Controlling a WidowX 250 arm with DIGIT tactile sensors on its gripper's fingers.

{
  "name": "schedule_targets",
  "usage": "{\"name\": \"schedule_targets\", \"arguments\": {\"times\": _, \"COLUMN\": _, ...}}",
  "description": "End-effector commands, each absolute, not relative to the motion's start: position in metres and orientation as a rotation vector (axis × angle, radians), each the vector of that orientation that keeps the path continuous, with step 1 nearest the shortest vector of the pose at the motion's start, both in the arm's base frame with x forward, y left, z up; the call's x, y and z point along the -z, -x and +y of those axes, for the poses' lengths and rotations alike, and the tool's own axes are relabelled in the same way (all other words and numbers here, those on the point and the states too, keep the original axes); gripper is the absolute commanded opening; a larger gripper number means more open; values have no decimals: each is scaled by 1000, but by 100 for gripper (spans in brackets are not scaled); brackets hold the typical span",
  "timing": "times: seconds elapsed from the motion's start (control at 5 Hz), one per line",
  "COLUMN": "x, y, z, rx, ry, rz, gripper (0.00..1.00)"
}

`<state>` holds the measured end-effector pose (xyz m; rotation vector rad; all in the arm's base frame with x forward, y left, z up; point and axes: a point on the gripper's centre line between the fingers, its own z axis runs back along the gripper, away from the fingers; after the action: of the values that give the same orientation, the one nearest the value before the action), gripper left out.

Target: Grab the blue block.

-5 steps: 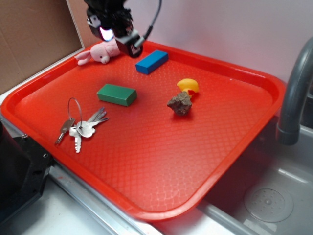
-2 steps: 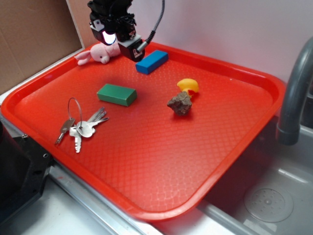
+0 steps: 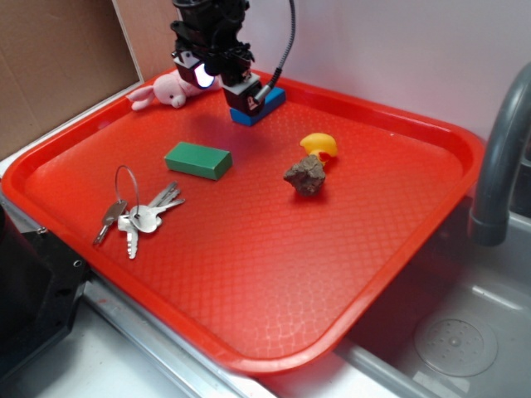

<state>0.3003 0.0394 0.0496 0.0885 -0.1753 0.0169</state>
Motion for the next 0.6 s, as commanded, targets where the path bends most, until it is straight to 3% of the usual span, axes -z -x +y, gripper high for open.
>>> {"name": "schedule_targets", "arguments": {"times": 0.0, "x": -46, "y": -328, "z": 48, "rx": -27, "ry": -65, "rz": -224, "gripper": 100}}
{"name": "schedule_targets", "arguments": {"times": 0.4, "x": -31, "y": -335, "z": 40, "rx": 2, "ry": -24, "rz": -204, "gripper": 100}}
